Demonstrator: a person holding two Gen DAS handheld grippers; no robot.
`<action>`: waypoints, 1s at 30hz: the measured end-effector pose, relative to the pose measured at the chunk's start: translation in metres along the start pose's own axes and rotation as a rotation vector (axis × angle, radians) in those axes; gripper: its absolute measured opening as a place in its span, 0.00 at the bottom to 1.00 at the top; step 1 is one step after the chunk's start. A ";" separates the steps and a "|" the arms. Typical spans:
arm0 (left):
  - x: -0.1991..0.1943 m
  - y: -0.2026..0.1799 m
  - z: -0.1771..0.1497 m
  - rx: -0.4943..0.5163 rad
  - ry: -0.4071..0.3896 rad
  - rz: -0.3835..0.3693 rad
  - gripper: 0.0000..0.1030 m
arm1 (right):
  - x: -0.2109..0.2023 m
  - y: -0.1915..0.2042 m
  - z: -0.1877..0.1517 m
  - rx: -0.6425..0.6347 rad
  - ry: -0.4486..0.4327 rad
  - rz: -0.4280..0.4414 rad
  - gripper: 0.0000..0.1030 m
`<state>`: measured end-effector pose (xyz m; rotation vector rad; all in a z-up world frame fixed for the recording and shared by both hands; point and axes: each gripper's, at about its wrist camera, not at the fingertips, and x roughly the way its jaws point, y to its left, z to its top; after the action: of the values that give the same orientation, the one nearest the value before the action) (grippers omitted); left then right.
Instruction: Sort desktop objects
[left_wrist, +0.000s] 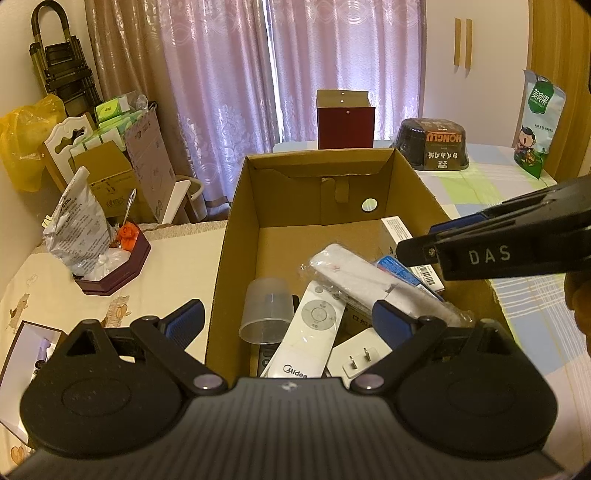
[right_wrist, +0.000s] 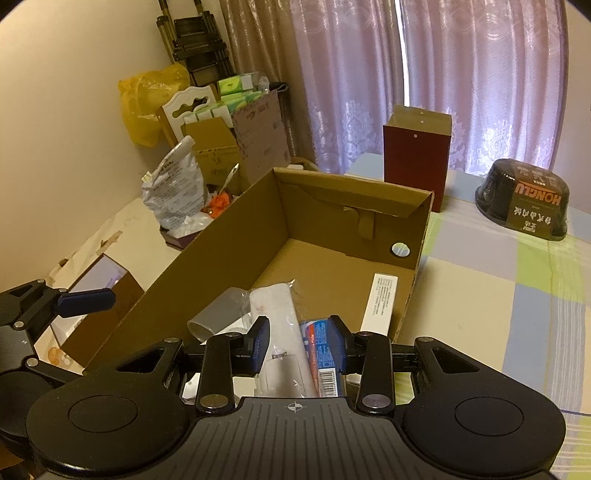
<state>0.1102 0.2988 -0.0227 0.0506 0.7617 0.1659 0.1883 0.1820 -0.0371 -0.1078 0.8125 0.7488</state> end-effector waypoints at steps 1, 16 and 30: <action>0.000 0.000 0.000 0.000 0.000 0.001 0.93 | -0.001 0.000 0.000 -0.001 0.000 -0.002 0.37; -0.016 0.002 -0.004 -0.004 0.001 0.017 0.96 | -0.026 -0.004 0.004 0.010 -0.061 -0.044 1.00; -0.043 0.002 -0.008 -0.042 -0.005 0.033 0.99 | -0.052 0.001 -0.002 0.029 -0.049 -0.046 1.00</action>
<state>0.0738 0.2933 0.0014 0.0239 0.7523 0.2134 0.1629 0.1525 -0.0024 -0.0812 0.7714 0.6934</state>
